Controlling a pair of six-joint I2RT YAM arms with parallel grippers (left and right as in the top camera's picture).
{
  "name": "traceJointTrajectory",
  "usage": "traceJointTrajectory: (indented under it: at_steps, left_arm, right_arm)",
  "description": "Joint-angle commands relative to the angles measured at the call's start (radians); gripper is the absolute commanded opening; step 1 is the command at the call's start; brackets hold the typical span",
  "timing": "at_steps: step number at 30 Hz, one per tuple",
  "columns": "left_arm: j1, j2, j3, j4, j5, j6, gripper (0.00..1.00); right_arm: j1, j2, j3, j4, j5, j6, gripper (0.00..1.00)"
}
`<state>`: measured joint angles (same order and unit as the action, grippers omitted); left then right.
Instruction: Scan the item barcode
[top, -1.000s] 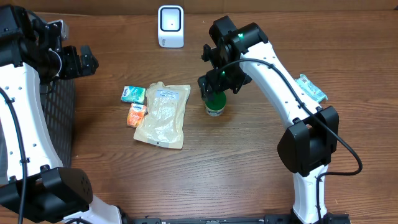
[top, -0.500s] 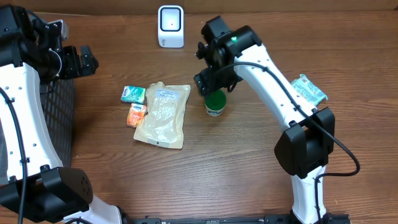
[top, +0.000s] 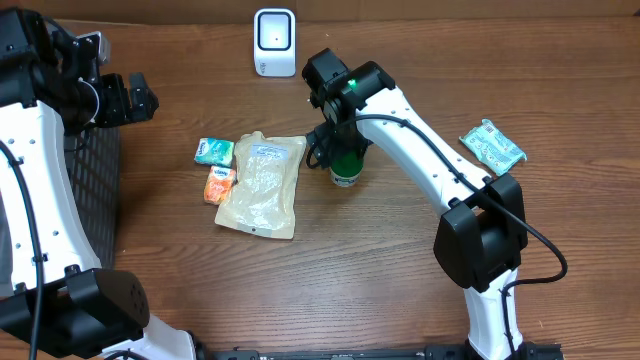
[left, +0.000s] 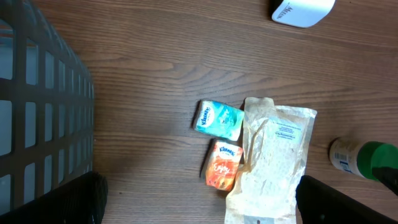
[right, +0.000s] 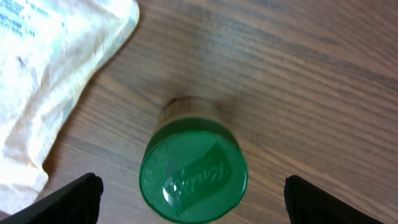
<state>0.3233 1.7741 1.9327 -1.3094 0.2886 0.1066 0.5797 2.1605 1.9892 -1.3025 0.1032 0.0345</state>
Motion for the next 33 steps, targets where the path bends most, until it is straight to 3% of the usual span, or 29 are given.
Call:
traceJointTrajectory:
  at_steps: [1, 19, 33]
  left_arm:
    - [0.003, -0.029, 0.017, 0.002, 0.008, -0.008, 1.0]
    - [0.003, -0.029, 0.017, 0.002, 0.008, -0.008, 0.99]
    - [0.003, -0.029, 0.017, 0.002, 0.008, -0.008, 1.0]
  right_arm:
    - [-0.003, -0.003, -0.005, 0.018, -0.019, 0.018, 0.91]
    - [-0.011, -0.003, -0.121, 0.105, -0.015, 0.018, 0.91]
    - [-0.014, -0.003, -0.162, 0.145, -0.018, 0.019, 0.83]
